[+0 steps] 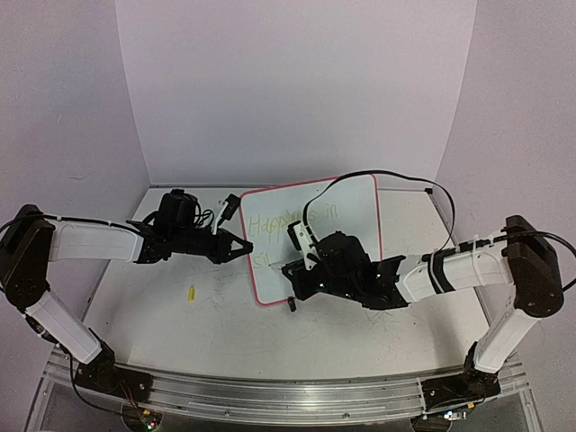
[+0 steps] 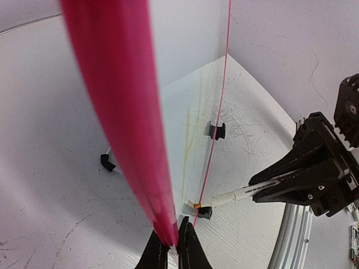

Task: Write a sentence on the whiteboard

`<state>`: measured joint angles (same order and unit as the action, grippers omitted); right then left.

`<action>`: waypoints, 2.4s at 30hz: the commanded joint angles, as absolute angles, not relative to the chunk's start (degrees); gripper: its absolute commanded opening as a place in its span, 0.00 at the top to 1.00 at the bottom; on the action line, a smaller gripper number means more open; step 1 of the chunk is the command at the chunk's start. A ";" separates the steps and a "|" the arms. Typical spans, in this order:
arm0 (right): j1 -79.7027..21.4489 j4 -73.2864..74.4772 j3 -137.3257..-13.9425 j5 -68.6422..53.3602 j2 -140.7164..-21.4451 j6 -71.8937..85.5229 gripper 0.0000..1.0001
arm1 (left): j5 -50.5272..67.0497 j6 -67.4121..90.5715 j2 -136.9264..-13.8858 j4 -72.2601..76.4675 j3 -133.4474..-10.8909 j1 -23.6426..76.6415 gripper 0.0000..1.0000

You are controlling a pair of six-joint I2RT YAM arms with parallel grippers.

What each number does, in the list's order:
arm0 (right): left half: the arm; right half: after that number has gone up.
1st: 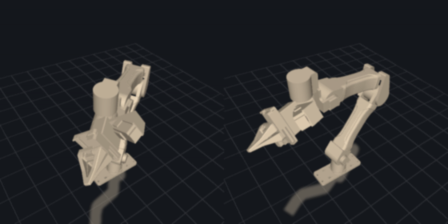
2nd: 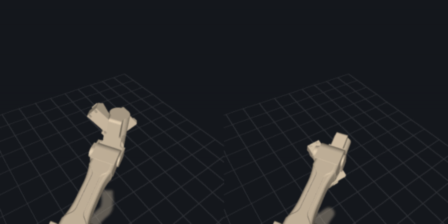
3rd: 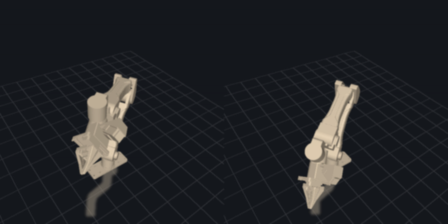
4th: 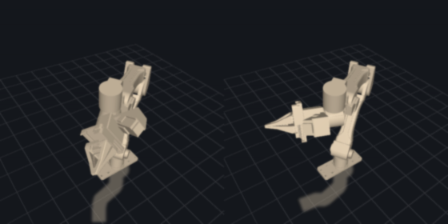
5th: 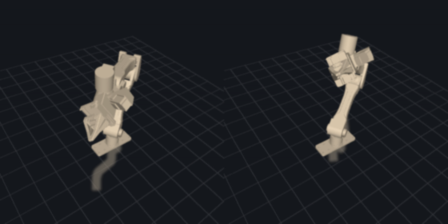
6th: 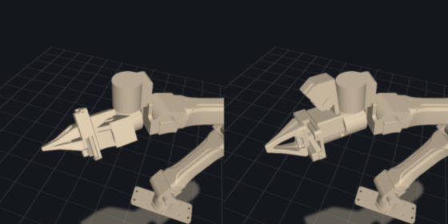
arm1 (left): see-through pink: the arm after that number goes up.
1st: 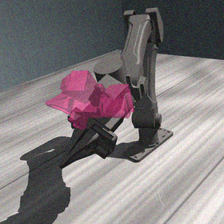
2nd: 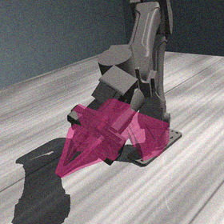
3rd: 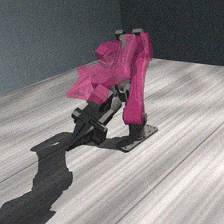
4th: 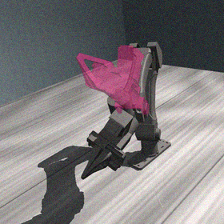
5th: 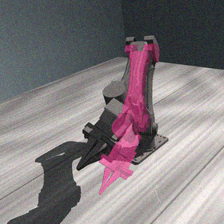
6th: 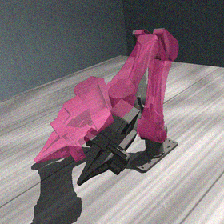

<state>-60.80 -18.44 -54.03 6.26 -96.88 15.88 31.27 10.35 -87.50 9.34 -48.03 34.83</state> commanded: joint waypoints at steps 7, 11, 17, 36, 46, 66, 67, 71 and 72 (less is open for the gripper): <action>-60.66 -19.06 -56.47 8.94 -96.59 15.53 1.00 | 26.81 6.15 -87.01 7.41 -50.04 34.98 1.00; -60.39 -19.33 -58.03 9.58 -96.94 14.69 1.00 | 26.85 6.15 -87.03 7.38 -50.05 35.00 1.00; -59.60 -19.33 -58.79 10.18 -97.38 13.81 1.00 | 26.81 6.11 -86.85 7.40 -50.01 34.99 1.00; -59.61 -17.01 -54.14 8.80 -95.05 17.10 1.00 | 27.22 6.22 -87.29 7.41 -50.08 35.01 1.00; -59.68 -16.94 -53.24 8.17 -95.04 17.88 1.00 | 27.31 6.24 -87.63 7.41 -50.17 35.05 1.00; -59.52 -18.00 -57.09 10.97 -96.23 16.36 1.00 | 27.08 6.24 -87.33 7.33 -49.99 35.14 1.00; -59.42 -18.02 -57.32 11.12 -96.39 16.13 1.00 | 26.99 6.24 -87.27 7.36 -49.99 35.13 1.00; -58.92 -18.10 -57.83 11.32 -96.63 15.49 1.00 | 26.98 6.16 -87.19 7.32 -49.99 35.12 1.00; -58.75 -18.11 -57.92 11.38 -96.64 15.41 1.00 | 26.96 6.15 -87.23 7.34 -49.99 35.08 1.00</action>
